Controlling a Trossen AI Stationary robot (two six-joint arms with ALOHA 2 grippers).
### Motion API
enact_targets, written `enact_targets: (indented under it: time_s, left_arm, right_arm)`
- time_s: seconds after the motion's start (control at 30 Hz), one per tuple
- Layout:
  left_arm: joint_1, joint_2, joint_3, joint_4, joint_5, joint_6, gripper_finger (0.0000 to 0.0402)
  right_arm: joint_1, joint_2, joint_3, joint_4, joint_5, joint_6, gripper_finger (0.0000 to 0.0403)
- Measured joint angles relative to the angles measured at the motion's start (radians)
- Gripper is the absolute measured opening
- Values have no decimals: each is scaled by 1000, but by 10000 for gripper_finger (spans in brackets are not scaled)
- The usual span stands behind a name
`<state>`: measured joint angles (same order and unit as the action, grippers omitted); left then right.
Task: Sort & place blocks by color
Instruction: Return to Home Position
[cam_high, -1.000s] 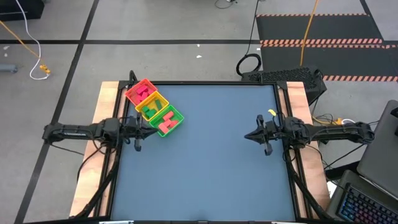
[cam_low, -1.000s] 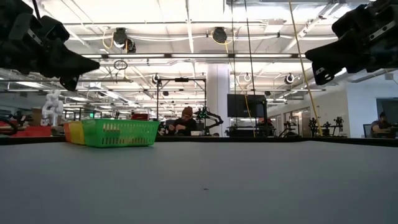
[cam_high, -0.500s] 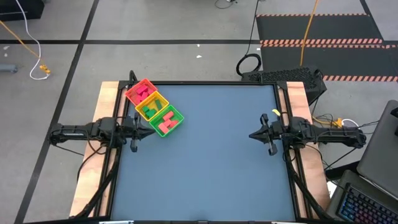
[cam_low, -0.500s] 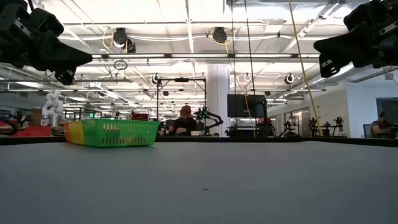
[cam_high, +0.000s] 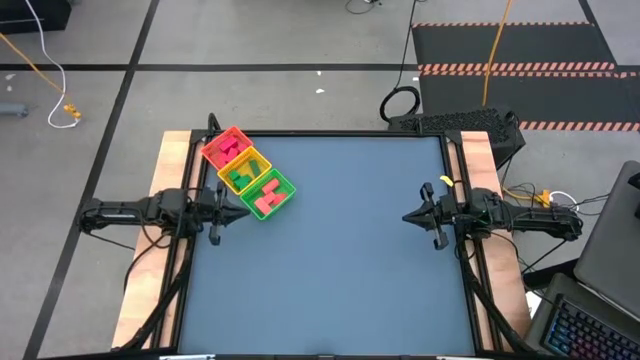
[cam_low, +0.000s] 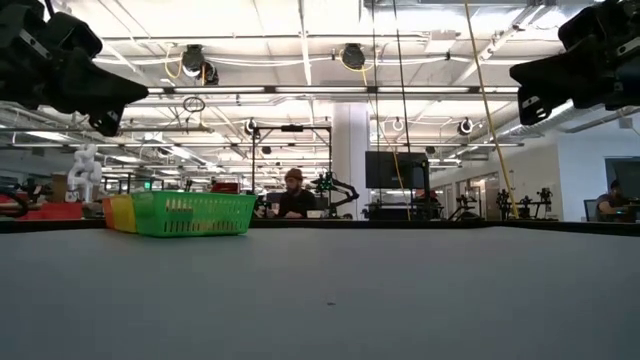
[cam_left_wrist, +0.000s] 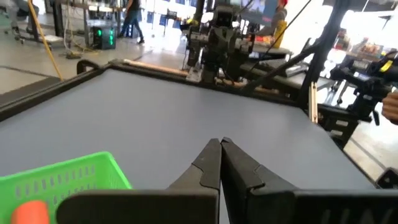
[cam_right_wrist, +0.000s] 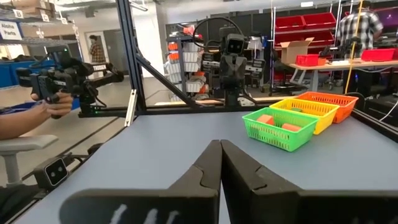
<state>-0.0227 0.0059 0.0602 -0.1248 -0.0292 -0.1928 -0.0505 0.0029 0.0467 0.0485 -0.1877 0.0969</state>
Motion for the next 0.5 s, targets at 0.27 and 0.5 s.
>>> enact_targets:
  time_s: [0.27,0.5]
  left_arm:
    - [0,-1,-51,154,5,18,2]
    - [0,1,-50,140,6,31,6]
  right_arm:
    - [0,0,0,-7,2,3,0]
    - [0,0,0,-9,2,22,0]
